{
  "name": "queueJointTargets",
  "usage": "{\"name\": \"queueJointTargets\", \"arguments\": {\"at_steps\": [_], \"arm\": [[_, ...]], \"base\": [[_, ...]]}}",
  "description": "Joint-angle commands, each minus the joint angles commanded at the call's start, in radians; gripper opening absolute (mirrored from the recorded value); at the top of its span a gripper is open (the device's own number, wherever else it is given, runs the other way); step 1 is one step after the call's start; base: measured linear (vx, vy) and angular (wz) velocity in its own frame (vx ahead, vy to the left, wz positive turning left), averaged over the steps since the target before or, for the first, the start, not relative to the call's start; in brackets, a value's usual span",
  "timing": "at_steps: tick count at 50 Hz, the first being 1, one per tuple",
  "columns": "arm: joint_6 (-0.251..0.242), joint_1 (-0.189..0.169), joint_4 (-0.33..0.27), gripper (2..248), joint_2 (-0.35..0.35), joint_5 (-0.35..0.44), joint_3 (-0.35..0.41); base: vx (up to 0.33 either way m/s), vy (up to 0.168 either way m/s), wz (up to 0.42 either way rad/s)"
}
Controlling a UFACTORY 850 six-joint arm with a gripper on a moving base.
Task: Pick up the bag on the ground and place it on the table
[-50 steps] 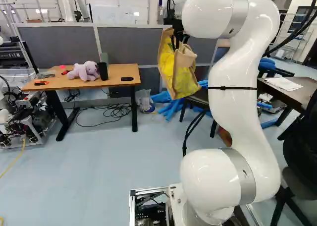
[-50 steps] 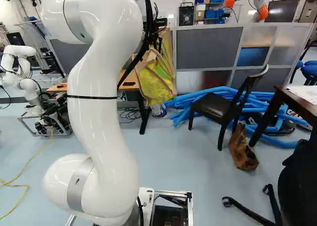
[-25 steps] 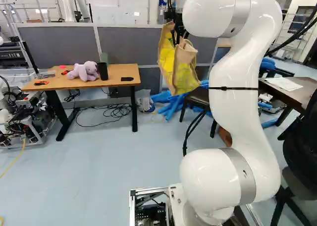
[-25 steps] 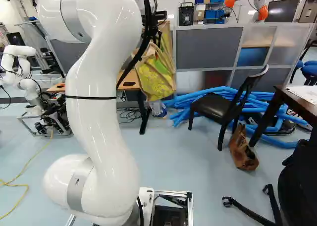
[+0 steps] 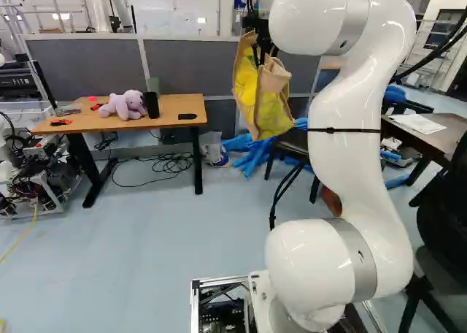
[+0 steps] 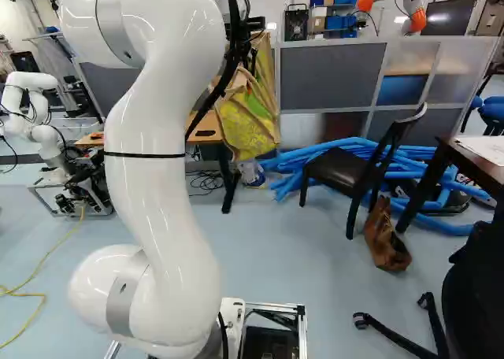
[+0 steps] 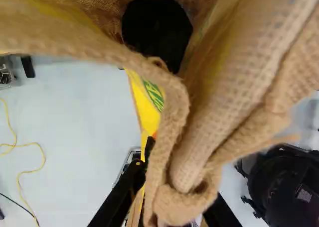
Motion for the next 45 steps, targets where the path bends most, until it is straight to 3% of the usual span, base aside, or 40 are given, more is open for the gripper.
{"name": "queueJointTargets", "arguments": {"at_steps": [28, 45], "arm": [[0.000, 0.000, 0.000, 21, 0.000, 0.000, 0.000], [0.000, 0.000, 0.000, 21, 0.000, 0.000, 0.000]], "base": [[0.000, 0.001, 0.004], [-0.002, 0.055, 0.340]]}}
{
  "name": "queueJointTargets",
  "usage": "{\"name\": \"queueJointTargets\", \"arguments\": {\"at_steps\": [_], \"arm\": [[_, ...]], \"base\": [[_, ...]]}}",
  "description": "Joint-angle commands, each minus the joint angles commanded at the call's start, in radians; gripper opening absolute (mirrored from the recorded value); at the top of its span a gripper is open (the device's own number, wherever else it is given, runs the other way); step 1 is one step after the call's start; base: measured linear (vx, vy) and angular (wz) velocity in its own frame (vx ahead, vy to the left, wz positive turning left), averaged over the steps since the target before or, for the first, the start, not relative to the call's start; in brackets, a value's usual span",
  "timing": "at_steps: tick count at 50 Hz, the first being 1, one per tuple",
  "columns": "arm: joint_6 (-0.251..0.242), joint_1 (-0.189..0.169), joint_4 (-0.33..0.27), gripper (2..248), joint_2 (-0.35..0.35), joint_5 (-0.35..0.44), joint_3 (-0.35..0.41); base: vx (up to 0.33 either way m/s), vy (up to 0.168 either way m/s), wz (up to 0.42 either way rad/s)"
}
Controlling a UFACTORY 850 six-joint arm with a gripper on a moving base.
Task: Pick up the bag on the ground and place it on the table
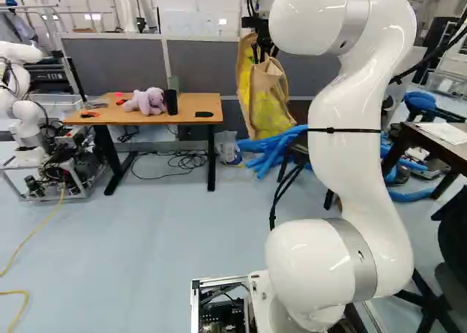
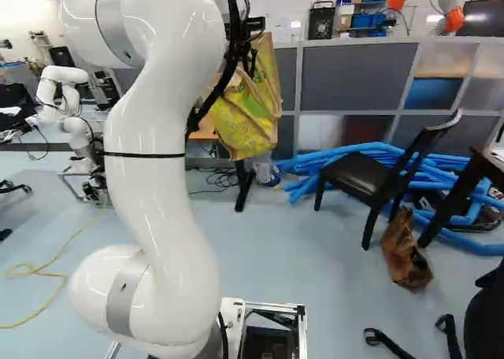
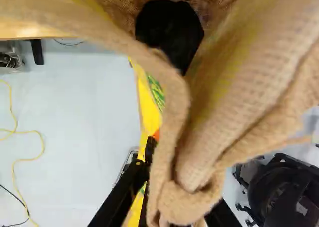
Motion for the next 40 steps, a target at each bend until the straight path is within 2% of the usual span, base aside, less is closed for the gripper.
{"name": "queueJointTargets", "arguments": {"at_steps": [10, 18, 34, 40], "arm": [[0.000, 0.000, 0.000, 21, 0.000, 0.000, 0.000], [0.000, 0.000, 0.000, 21, 0.000, 0.000, 0.000], [0.000, 0.000, 0.000, 21, 0.000, 0.000, 0.000], [0.000, 0.000, 0.000, 21, 0.000, 0.000, 0.000]], "base": [[0.001, 0.074, 0.351], [0.001, 0.036, 0.173], [-0.001, -0.006, -0.024], [0.036, -0.037, -0.213]]}}
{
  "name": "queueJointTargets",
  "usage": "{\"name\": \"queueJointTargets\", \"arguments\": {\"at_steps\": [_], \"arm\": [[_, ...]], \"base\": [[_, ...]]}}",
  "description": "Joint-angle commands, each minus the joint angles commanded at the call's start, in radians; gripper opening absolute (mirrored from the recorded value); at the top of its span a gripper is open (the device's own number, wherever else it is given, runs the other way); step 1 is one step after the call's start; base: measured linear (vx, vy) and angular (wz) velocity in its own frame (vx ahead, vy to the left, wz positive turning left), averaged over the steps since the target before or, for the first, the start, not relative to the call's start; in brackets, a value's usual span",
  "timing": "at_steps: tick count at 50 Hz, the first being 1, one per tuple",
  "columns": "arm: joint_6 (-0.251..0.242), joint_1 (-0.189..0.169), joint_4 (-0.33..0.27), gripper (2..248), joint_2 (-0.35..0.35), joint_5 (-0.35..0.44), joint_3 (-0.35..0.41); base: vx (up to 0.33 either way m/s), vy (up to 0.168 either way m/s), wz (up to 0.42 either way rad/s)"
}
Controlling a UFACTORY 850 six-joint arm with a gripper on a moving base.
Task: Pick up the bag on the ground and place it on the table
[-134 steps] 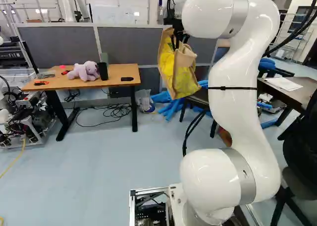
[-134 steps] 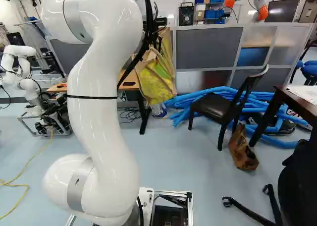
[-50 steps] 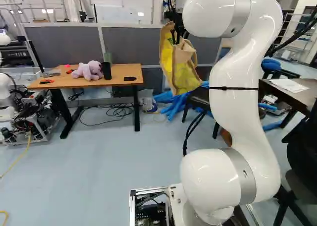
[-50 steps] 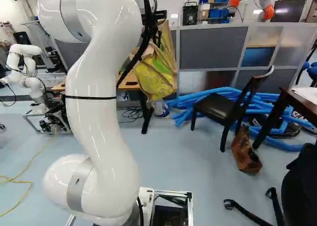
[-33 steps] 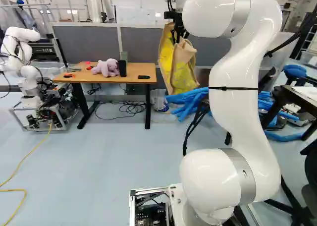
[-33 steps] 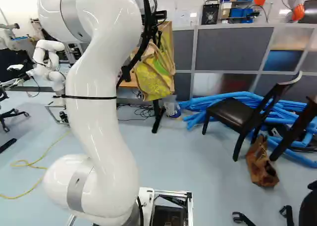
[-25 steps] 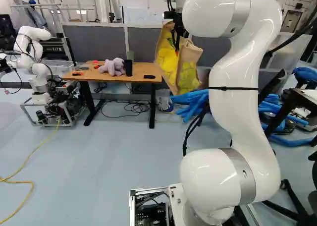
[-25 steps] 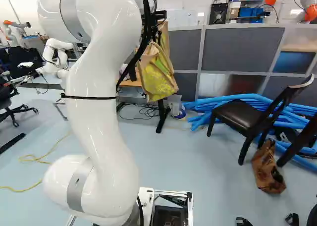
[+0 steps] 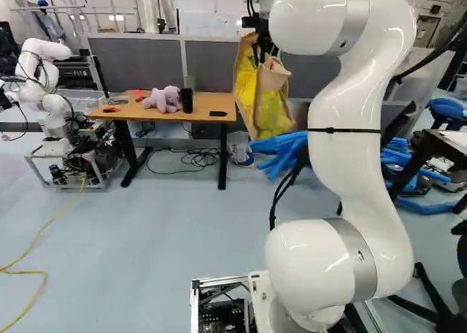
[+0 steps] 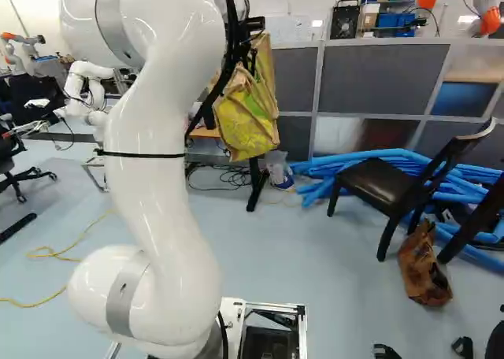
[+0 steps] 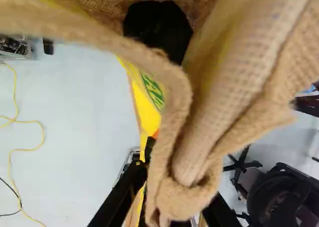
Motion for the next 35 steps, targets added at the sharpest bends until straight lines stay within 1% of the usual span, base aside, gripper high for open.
{"name": "queueJointTargets", "arguments": {"at_steps": [16, 35], "arm": [[0.000, 0.000, 0.000, 21, 0.000, 0.000, 0.000], [0.000, 0.000, 0.000, 21, 0.000, 0.000, 0.000]], "base": [[0.078, 0.036, -0.028], [0.093, 0.059, -0.018]]}}
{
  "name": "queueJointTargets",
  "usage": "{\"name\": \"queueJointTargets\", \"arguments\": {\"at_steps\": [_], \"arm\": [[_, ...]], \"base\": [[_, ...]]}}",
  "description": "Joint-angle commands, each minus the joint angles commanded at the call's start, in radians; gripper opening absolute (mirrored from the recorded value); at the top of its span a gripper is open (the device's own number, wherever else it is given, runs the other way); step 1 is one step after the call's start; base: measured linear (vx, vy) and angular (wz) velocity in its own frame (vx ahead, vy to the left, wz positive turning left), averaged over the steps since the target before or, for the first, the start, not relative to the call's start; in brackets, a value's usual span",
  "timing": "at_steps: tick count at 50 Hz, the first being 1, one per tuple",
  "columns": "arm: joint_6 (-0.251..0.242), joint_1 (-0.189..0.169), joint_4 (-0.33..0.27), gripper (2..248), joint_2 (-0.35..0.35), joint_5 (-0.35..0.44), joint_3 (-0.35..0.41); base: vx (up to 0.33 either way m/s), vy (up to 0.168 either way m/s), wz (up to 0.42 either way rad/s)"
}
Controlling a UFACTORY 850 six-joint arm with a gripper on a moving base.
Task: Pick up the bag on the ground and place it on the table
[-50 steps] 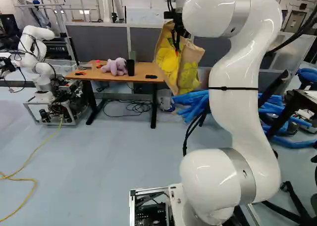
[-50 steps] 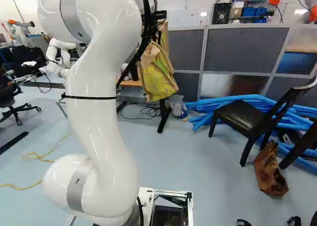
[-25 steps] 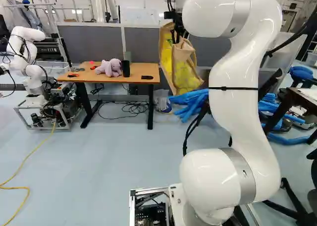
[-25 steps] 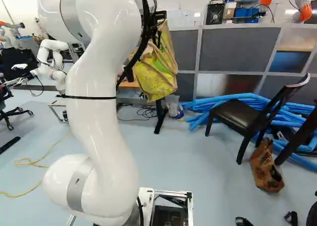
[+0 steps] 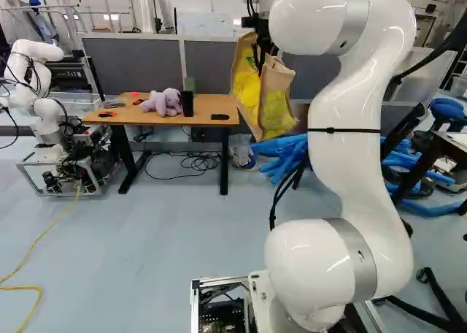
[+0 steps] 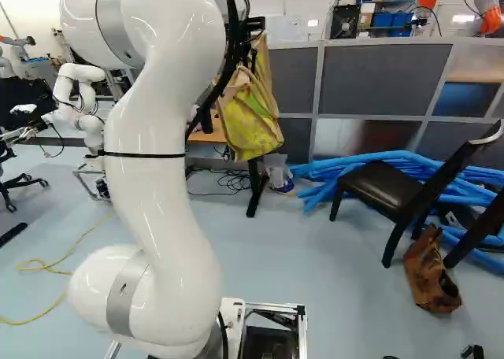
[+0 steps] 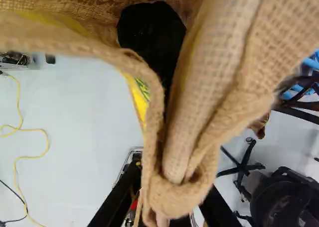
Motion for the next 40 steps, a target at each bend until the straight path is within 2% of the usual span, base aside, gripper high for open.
{"name": "queueJointTargets", "arguments": {"at_steps": [40], "arm": [[0.000, 0.000, 0.000, 21, 0.000, 0.000, 0.000]], "base": [[0.122, 0.065, -0.021]]}}
